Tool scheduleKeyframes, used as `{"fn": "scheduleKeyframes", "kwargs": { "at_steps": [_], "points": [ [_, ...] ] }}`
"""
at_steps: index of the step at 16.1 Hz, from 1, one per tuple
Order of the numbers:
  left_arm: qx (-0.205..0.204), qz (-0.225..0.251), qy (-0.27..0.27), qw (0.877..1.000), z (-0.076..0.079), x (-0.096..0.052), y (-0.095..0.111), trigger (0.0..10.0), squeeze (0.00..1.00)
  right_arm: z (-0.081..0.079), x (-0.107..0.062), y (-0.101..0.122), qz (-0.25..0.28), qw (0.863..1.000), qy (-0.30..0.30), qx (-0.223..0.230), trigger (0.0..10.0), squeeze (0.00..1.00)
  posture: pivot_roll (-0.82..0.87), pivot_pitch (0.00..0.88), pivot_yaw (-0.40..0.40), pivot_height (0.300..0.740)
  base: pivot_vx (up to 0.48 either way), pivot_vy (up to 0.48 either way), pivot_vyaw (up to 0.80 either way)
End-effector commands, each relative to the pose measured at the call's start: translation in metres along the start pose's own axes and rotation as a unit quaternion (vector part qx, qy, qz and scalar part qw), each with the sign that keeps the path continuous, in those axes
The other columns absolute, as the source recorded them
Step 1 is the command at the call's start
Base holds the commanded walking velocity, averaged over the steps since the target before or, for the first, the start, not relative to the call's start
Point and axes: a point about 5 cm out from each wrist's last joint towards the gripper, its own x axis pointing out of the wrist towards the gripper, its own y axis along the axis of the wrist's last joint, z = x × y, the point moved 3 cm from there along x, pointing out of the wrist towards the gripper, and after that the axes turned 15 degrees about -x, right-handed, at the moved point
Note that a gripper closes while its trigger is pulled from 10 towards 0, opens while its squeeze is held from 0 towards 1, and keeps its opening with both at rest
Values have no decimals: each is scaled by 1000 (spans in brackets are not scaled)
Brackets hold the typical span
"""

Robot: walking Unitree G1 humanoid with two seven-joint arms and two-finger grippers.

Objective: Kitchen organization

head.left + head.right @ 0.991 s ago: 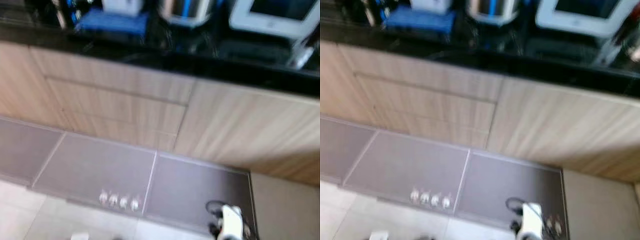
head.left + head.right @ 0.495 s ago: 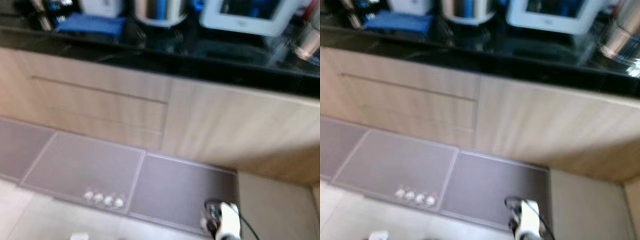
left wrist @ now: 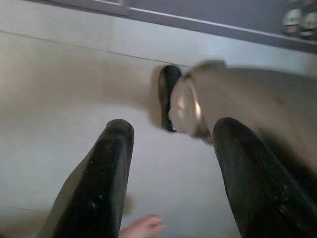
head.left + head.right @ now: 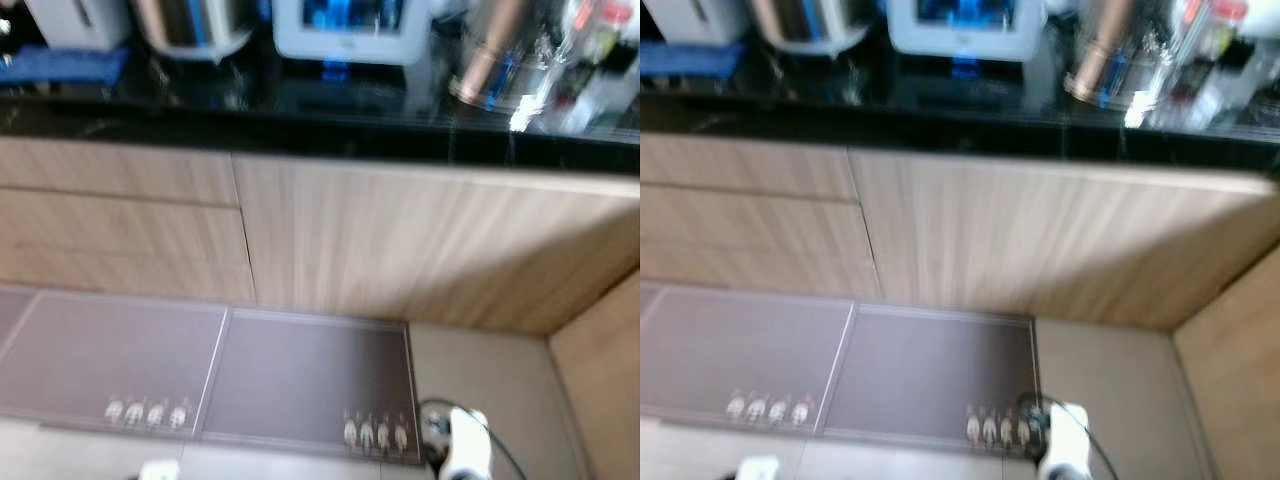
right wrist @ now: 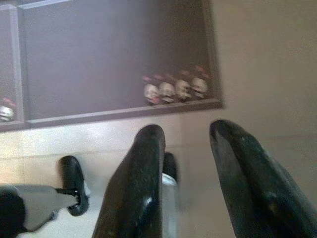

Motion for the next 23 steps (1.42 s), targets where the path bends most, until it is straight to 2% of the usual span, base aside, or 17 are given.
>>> {"fn": "scheduleKeyframes", "kwargs": {
  "at_steps": [1,18,23],
  "points": [
    [-1,-17,7,1000,-6,-2,-10,10000,0,-2,0,-2,-4,1000,0,2,10000,0,111,123,-52,740,0,-322,0],
    [6,-15,4,1000,-6,-2,-6,10000,0,-8,1,1,0,1000,2,2,10000,0,107,97,-40,740,0,-321,0],
    [-1,-16,0,1000,-5,-2,-8,10000,0,-9,2,2,-3,1000,5,-7,10000,0,104,80,-43,740,0,0,-105]
  ]
}}
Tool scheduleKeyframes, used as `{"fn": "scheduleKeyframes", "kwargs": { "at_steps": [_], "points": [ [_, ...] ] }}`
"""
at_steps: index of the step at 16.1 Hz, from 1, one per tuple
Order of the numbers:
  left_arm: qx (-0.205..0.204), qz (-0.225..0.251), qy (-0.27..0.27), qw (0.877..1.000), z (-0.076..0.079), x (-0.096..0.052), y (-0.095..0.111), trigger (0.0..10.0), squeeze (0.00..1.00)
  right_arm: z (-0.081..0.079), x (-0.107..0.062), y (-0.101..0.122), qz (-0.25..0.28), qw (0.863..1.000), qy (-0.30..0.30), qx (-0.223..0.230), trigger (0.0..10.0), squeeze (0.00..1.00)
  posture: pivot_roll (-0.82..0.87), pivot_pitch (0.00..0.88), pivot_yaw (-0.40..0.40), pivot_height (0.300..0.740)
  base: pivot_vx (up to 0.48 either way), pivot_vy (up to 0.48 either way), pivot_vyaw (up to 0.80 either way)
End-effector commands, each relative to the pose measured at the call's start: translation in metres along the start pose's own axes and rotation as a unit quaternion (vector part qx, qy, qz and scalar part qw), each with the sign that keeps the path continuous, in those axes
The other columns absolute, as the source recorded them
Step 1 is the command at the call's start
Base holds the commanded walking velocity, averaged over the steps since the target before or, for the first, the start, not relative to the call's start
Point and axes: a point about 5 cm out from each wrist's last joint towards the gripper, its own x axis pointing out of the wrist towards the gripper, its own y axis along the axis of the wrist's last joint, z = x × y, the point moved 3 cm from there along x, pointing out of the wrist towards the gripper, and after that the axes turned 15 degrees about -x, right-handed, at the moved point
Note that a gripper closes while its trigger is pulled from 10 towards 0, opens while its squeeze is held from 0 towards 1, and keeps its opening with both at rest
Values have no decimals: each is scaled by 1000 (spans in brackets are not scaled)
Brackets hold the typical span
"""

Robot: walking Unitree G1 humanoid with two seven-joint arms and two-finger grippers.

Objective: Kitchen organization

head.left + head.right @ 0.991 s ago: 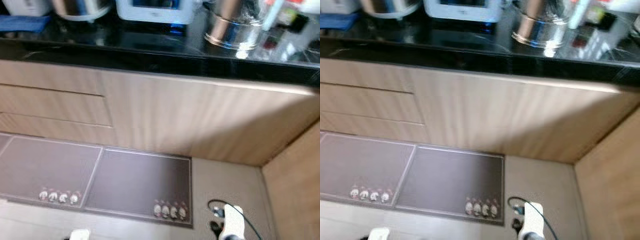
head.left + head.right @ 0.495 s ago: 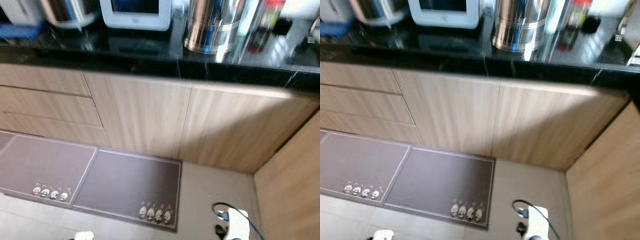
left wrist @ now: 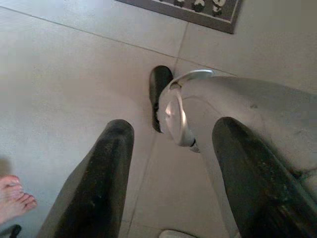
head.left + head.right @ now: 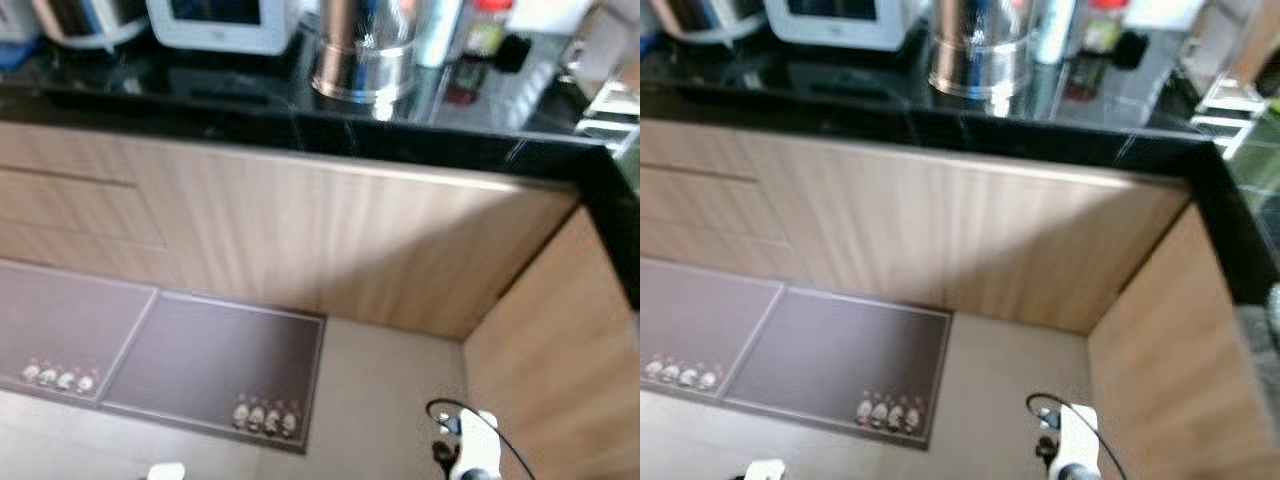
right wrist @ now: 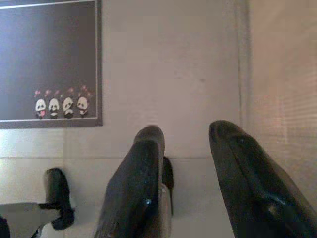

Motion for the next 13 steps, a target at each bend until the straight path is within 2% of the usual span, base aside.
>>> {"fn": "scheduleKeyframes", "kwargs": {
  "at_steps": [1,13],
  "points": [
    [-1,-12,2,1000,-4,-1,-7,10000,0,-12,0,-6,-12,1000,15,2,10000,0,102,79,-42,740,0,0,-694],
    [-7,-11,0,1000,-2,-1,-5,10000,0,-14,0,-8,-19,1000,17,-10,10000,0,108,109,-46,740,0,0,-659]
  ]
}}
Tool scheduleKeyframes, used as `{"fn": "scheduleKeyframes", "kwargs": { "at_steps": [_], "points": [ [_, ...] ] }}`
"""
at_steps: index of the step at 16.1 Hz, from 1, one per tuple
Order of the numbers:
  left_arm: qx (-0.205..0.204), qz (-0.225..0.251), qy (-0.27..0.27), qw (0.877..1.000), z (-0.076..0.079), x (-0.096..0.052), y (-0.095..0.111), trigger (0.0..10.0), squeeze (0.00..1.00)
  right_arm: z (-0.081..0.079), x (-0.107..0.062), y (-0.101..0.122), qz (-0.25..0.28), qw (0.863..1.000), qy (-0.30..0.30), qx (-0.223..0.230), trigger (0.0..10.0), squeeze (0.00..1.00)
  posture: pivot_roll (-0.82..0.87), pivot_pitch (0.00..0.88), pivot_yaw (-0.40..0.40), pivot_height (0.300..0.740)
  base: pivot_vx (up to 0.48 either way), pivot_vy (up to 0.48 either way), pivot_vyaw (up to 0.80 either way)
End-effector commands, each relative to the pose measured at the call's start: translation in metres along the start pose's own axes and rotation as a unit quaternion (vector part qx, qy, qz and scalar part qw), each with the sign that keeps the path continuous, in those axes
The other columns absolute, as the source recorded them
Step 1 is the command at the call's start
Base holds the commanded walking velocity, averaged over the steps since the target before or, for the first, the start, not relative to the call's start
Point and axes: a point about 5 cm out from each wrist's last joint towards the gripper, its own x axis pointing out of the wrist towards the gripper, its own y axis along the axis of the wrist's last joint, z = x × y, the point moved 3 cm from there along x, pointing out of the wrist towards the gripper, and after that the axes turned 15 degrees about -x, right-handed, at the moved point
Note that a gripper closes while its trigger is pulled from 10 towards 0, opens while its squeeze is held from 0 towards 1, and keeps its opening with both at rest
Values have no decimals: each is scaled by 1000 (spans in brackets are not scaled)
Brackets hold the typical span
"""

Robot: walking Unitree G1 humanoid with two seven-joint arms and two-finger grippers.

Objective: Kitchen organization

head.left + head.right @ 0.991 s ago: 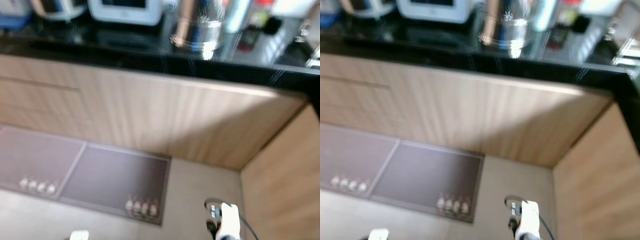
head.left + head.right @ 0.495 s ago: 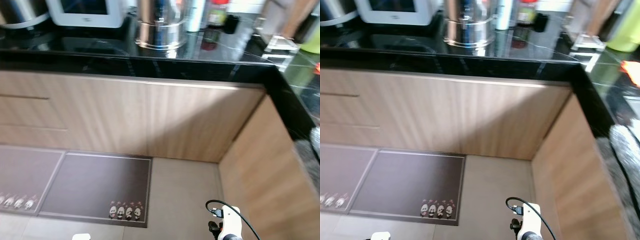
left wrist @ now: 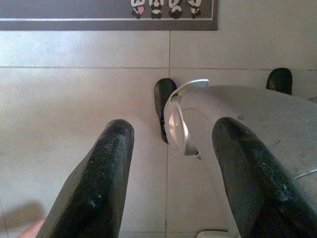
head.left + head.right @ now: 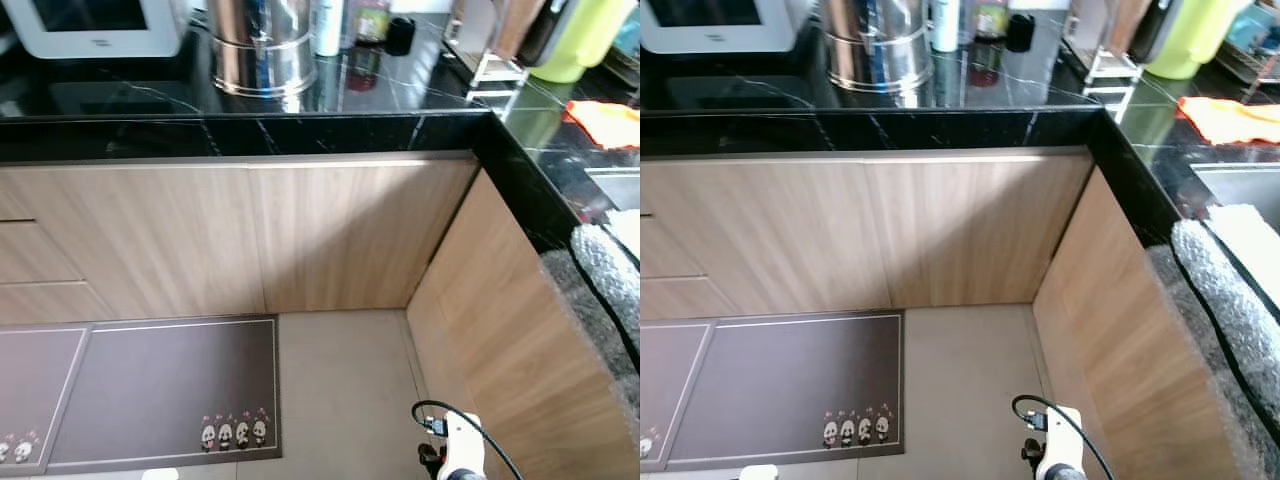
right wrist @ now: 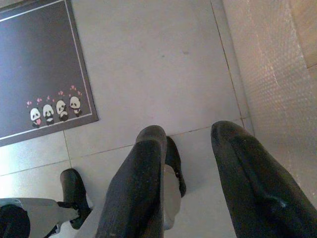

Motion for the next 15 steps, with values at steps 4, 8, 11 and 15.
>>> {"fn": "scheduleKeyframes", "kwargs": {
  "at_steps": [4,8,11,15],
  "points": [
    [11,-9,-6,1000,3,0,-4,10000,0,0,-1,-7,-14,1000,0,-8,10000,0,110,114,-42,740,0,0,-645],
    [124,9,19,992,-3,0,6,10000,0,1,-2,-9,-19,1000,-4,-14,10000,0,115,119,-27,740,0,0,-648],
    [92,20,44,995,-9,-1,7,10000,0,1,-3,-15,-25,1000,-5,-15,10000,0,122,117,-10,740,0,0,-650],
    [30,77,65,994,-21,-4,27,10000,0,0,-3,-18,-28,1000,-5,-11,10000,0,118,115,-3,740,0,0,-650]
  ]
}}
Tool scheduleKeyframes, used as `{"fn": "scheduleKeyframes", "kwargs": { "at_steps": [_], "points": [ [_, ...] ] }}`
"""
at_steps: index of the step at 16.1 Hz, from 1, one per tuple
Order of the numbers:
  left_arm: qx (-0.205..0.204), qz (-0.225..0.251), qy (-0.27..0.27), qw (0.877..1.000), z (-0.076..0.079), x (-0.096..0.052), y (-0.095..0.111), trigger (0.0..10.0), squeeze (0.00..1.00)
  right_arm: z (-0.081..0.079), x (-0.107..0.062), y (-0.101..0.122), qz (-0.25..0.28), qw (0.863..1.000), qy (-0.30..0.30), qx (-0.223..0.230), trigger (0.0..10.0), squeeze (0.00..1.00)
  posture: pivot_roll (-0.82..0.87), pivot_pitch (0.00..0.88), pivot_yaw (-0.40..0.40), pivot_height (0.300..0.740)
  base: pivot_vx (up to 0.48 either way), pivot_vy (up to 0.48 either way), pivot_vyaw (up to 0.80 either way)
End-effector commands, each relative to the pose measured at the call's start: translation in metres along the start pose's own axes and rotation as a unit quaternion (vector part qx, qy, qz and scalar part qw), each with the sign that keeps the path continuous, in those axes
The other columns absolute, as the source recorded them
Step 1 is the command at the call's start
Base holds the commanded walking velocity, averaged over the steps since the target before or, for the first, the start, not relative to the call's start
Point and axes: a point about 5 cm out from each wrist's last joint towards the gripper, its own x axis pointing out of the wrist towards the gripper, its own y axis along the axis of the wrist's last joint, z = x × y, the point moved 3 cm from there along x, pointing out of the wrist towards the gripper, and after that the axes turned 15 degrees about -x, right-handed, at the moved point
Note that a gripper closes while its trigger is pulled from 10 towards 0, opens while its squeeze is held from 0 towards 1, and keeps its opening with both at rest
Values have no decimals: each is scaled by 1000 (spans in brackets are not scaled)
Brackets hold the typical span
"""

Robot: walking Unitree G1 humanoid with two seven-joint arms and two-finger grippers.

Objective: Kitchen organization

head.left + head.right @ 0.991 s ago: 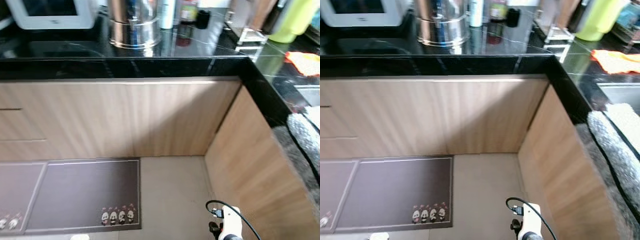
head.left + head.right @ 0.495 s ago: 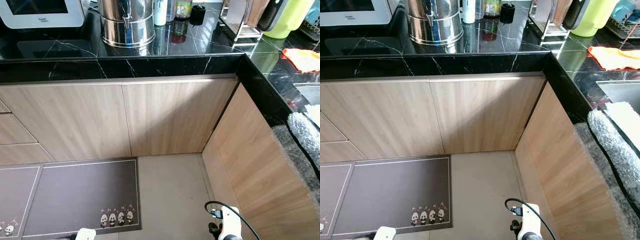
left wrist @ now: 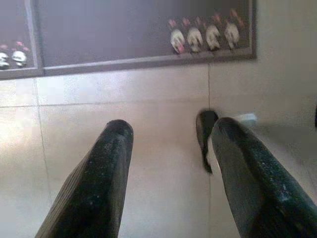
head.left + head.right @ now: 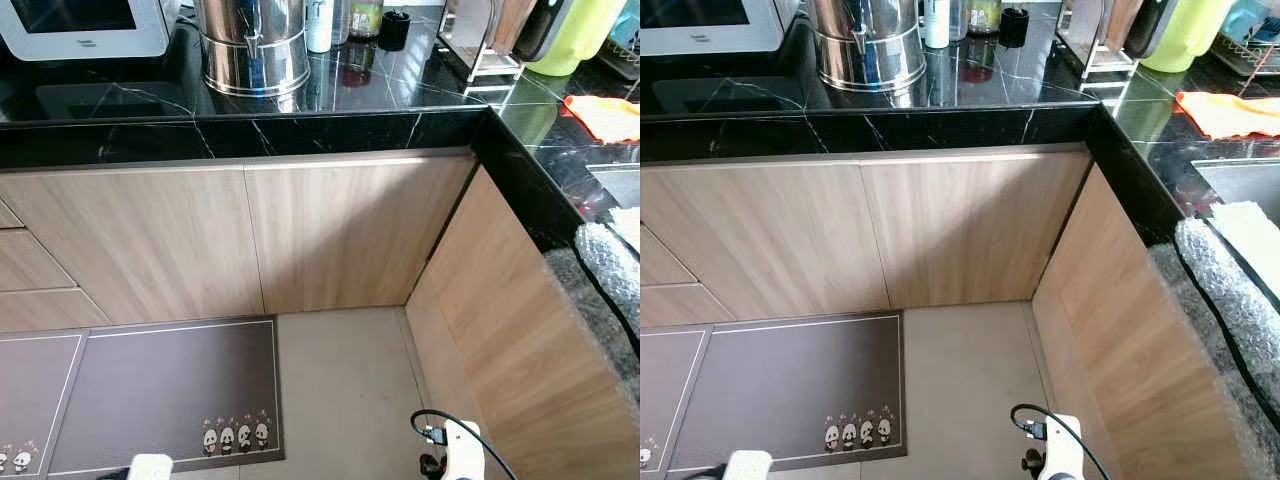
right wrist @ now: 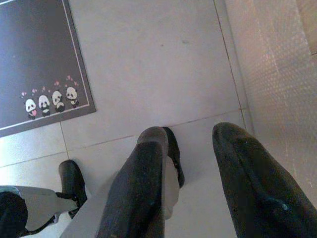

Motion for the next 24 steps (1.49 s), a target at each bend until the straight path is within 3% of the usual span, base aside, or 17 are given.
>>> {"fn": "scheduleKeyframes", "kwargs": {
  "at_steps": [1,6,18,24],
  "points": [
    [-16,9,16,1000,-7,-1,1,10000,0,0,-1,-7,-11,1000,0,0,10000,0,118,112,-5,740,0,0,-650],
    [22,4,2,1000,6,1,1,10000,0,-1,-1,-8,-11,1000,2,-5,10000,0,116,97,-11,740,0,-110,-647],
    [22,13,-5,1000,13,1,4,10000,0,0,0,-3,-8,1000,3,-12,10000,0,113,134,-22,740,0,-41,-651],
    [33,14,-12,999,16,2,6,10000,0,10,-2,-8,-13,1000,-1,-11,10000,0,110,164,-11,740,0,0,-650]
  ]
}}
